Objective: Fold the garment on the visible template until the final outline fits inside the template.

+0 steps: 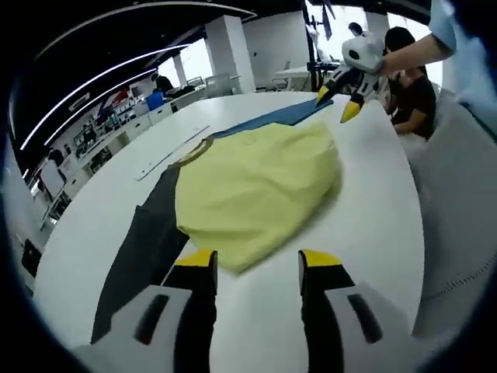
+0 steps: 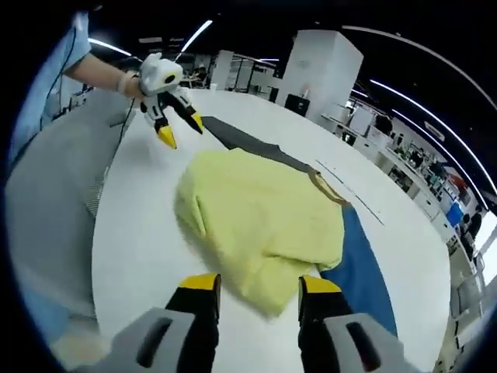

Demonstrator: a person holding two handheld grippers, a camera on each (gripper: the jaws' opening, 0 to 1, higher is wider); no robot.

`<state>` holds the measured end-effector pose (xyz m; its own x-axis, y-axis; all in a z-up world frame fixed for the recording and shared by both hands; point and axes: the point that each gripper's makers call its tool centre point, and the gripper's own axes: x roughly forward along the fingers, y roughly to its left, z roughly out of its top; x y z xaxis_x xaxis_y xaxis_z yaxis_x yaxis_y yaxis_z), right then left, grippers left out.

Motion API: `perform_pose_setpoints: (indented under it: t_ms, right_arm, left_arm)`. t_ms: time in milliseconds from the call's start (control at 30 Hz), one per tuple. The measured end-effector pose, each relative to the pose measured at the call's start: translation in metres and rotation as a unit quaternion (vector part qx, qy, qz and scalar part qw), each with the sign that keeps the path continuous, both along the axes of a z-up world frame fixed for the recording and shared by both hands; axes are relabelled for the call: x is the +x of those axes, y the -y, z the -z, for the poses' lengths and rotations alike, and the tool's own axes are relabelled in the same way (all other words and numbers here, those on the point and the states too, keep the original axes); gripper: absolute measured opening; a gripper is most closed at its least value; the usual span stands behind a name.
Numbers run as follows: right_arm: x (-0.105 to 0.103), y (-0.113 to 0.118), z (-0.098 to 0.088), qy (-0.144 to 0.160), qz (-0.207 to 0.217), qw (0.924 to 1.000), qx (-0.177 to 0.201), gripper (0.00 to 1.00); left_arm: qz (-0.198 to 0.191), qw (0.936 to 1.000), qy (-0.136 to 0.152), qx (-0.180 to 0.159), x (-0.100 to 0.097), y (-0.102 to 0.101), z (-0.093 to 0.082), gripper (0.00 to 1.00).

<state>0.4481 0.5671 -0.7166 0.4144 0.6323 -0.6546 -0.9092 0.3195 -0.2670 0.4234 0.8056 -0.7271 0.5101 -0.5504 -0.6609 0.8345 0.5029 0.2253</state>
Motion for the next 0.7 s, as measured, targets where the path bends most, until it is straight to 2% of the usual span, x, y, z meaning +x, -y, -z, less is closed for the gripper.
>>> perform_pose_setpoints:
  t_ms: [100,167,233,333,367,433,500,600,667,700]
  right_arm:
    - [-0.005,-0.011,0.005,0.000,-0.026,0.9996,-0.014,0.26]
    - [-0.003,-0.017,0.008,0.025,-0.045,0.9980,-0.036,0.23]
    - [-0.005,-0.020,0.012,0.026,-0.051,0.9975,-0.042,0.21]
    - [-0.007,-0.028,0.015,0.029,-0.055,0.9971,-0.043,0.15]
    - [-0.007,-0.030,0.016,0.033,-0.057,0.9969,-0.043,0.14]
    - [-0.007,-0.031,0.019,0.042,-0.062,0.9958,-0.053,0.14]
    - [-0.009,-0.032,0.024,0.029,-0.062,0.9962,-0.054,0.14]
    - [-0.007,-0.031,0.027,0.038,-0.063,0.9952,-0.063,0.12]
    - [-0.006,-0.032,0.025,0.037,-0.061,0.9958,-0.058,0.12]
    - [-0.006,-0.033,0.025,0.037,-0.060,0.9958,-0.058,0.12]
  left_arm:
    - [0.005,1.0000,-0.003,-0.001,0.002,0.009,0.004,0.32]
    - [0.011,0.9999,0.003,0.005,0.002,0.014,0.006,0.26]
    - [0.023,0.9996,0.011,0.014,0.003,0.019,0.010,0.22]
    - [0.049,0.9972,0.024,0.051,0.001,0.023,0.020,0.20]
    - [0.045,0.9976,0.017,0.050,-0.001,0.025,0.025,0.20]
    - [0.045,0.9965,0.021,0.067,0.001,0.024,0.030,0.16]
    - [0.052,0.9950,0.026,0.082,0.001,0.024,0.033,0.12]
    - [0.043,0.9947,0.035,0.087,0.006,0.025,0.035,0.11]
    - [0.036,0.9961,0.023,0.077,0.006,0.026,0.037,0.10]
    - [0.034,0.9959,0.027,0.079,0.007,0.026,0.037,0.09]
